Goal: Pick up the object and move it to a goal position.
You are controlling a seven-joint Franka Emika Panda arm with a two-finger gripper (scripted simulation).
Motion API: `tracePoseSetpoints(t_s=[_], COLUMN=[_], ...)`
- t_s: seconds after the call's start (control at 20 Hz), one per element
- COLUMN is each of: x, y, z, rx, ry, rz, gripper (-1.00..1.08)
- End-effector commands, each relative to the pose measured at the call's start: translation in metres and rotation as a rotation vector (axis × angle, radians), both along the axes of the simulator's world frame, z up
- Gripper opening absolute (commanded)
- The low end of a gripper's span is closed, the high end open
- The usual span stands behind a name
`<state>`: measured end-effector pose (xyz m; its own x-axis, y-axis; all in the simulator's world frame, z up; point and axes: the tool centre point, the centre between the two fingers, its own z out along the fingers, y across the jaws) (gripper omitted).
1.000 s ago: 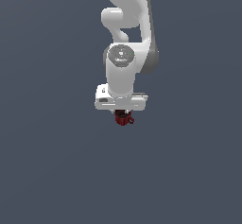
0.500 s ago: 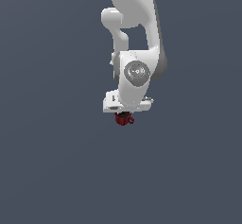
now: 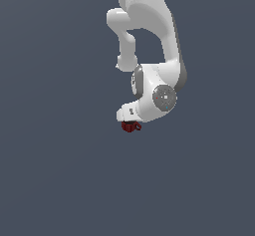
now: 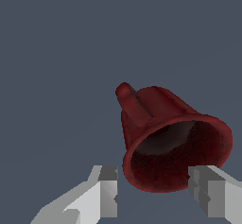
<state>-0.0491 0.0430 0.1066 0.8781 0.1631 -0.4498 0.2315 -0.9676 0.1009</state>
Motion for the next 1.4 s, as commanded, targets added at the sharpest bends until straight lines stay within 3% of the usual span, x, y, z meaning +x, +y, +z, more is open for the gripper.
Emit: tracePoseSetpoints(t_s=[0.0,0.45,1.3,1.35], x=[-0.004,-0.013,-0.028,-0.028], y=[0.003,0.009,0.001,0.001], z=[-0.003,-0.008,-0.032,-0.032], rx=[-0.018,-0.052,-0.052,-0.052], ry=[0.039,0.107,0.110,0.110], rz=[0.020,0.056,0.057,0.057], gripper=[0.28,0.28,0.28,-1.00])
